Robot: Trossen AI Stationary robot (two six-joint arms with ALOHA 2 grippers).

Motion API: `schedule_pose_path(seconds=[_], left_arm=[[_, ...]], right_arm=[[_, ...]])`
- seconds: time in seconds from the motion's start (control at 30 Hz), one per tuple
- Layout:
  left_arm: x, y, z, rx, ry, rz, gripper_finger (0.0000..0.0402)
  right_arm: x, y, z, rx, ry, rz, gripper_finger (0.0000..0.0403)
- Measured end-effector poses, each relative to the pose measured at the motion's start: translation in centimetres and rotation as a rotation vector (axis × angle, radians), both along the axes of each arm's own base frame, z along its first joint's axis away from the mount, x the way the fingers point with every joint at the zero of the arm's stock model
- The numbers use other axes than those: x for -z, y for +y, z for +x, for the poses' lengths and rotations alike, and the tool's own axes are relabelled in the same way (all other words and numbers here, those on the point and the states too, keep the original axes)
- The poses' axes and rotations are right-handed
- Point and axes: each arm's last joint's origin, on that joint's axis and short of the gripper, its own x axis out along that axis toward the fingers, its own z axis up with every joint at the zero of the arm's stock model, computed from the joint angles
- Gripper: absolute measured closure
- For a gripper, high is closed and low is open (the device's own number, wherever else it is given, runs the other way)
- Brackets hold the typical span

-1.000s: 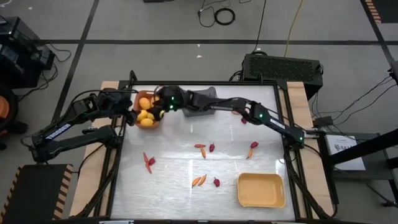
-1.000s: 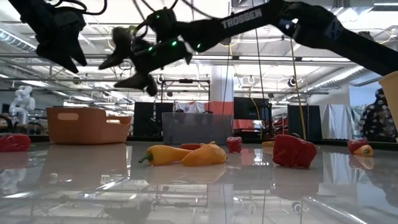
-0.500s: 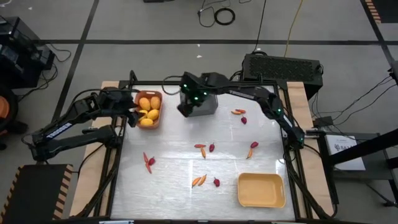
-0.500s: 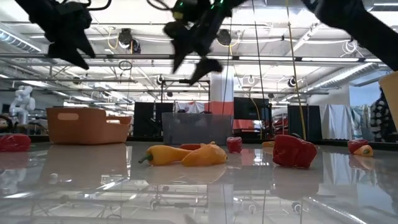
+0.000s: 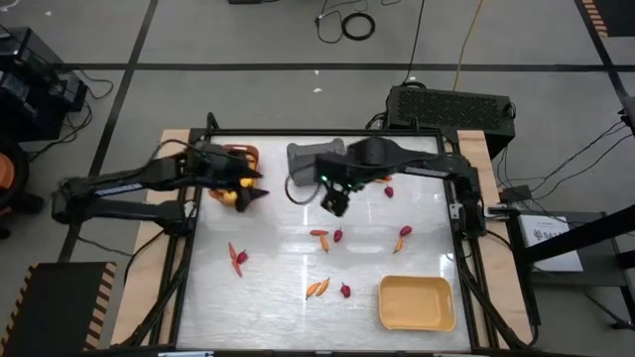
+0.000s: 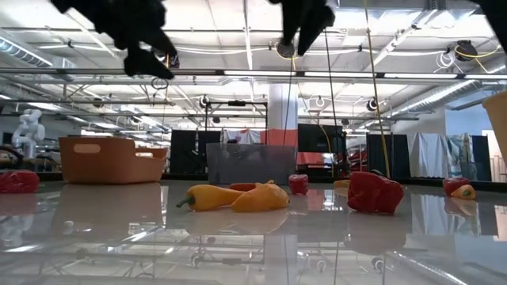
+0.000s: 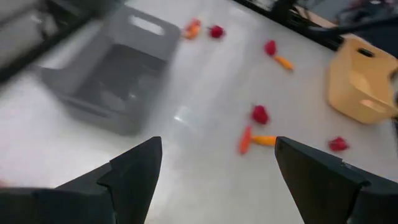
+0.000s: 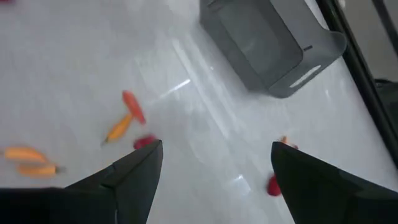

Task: Sort produce into baskets
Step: Put the orange chili pepper into the black bin

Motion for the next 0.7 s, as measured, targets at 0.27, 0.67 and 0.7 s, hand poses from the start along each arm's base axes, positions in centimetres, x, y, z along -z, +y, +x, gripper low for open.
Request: schedule_pose_path(seconds=[0.27, 0.67, 0.7], left_arm=[[2.9, -3.2, 5.9, -0.029, 0.017, -0.118, 0.0082], [6.5, -7.5, 15.3, 0.169, 0.194, 0.071, 0.0082], [6.9, -7.6, 15.8, 0.19, 0.205, 0.093, 0.0082]], right_arm=[[2.0, 3.9, -7.7, -0.121, 0.002, -0.053, 0.011], [8.0, 6.3, -17.2, -0.181, -0.431, 0.149, 0.011], [8.2, 6.4, -17.5, -0.186, -0.452, 0.179, 0.011]])
